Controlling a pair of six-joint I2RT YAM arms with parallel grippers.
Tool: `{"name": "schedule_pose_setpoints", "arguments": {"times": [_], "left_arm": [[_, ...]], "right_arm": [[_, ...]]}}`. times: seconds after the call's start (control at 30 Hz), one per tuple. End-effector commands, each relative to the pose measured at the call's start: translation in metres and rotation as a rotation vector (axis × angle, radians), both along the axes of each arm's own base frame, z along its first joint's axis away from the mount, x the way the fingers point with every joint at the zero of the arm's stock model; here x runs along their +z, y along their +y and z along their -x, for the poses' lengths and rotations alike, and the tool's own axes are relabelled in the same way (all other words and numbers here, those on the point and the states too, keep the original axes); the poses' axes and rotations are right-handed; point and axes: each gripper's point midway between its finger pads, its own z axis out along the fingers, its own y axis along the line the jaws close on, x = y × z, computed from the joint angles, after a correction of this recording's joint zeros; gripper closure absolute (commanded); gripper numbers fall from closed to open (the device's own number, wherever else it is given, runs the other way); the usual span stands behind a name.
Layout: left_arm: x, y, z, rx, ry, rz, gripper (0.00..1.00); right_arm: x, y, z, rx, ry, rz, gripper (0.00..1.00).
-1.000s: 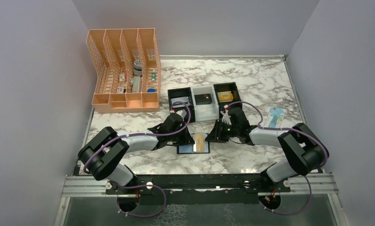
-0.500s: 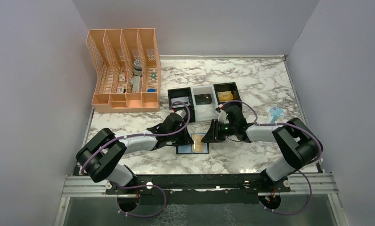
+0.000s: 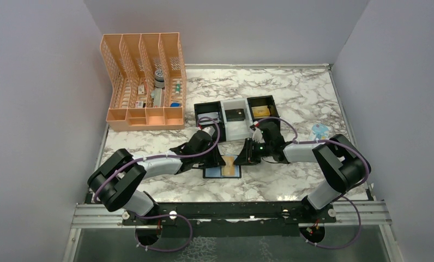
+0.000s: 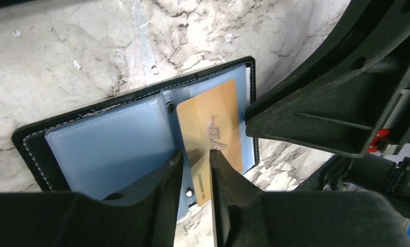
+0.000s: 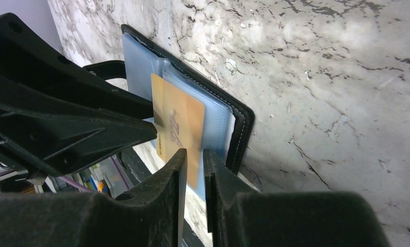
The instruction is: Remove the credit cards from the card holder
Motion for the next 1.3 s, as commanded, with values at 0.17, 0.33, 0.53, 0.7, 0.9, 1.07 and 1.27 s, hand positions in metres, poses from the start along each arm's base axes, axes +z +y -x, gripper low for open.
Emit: {"name": "schedule_pose_setpoints", "arguments": {"times": [0.17, 0.33, 0.53, 0.7, 0.9, 1.07, 1.27], "left_arm": [[-0.002, -0.002, 0.0, 0.063, 0.006, 0.071, 0.66], [-0.005, -0.006, 0.004, 0.055, 0.036, 0.099, 0.73], [0.0, 0.002, 0.001, 0.096, 0.005, 0.099, 0.93], [-0.001, 0.005, 0.003, 0.1, 0.01, 0.091, 1.0], [0.0, 0.005, 0.004, 0.097, 0.007, 0.092, 1.0], [0.002, 0.005, 0.003, 0.089, 0.002, 0.084, 1.0], [0.003, 0.008, 0.004, 0.089, 0.001, 0.079, 1.0]], "right_arm": [[-0.026, -0.013, 0.006, -0.063, 0.065, 0.09, 0.81], [-0.029, -0.016, 0.007, -0.067, 0.061, 0.104, 0.81], [-0.034, -0.025, 0.002, -0.076, 0.033, 0.172, 0.82], [-0.021, -0.02, -0.004, -0.045, -0.022, 0.149, 0.81], [0.01, -0.002, -0.004, 0.039, -0.08, 0.021, 0.79], [0.034, 0.015, 0.001, 0.095, -0.094, -0.11, 0.77], [0.027, 0.03, -0.001, 0.091, -0.076, -0.09, 0.75]]}}
